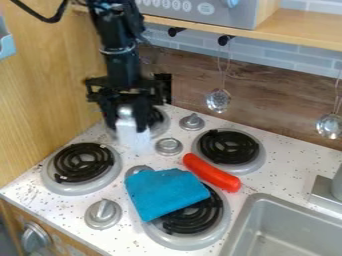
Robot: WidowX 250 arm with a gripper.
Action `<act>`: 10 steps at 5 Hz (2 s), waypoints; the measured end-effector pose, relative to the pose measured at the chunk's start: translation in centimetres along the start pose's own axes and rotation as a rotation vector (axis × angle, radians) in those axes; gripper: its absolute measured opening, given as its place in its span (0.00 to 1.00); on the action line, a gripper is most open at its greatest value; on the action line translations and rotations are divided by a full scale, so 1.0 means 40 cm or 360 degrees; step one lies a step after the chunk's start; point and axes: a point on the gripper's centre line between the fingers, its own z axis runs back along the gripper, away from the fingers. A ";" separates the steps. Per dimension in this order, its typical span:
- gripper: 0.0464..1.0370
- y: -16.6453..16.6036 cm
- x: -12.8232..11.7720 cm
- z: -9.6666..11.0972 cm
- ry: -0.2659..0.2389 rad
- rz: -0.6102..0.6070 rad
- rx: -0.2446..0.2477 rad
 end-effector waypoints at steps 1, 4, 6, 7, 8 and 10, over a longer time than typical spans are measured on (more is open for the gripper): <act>0.59 0.048 0.026 -0.034 -0.0024 0.0002 0.0047; 0.59 0.106 0.153 -0.111 0.0064 0.0103 -0.0047; 0.59 0.105 0.193 -0.185 0.0119 0.0180 -0.0047; 0.59 0.108 0.208 -0.196 0.0123 0.0207 -0.0025; 0.59 0.112 0.219 -0.206 0.0130 0.0219 -0.0009; 0.94 0.109 0.228 -0.229 0.0160 0.0208 -0.0028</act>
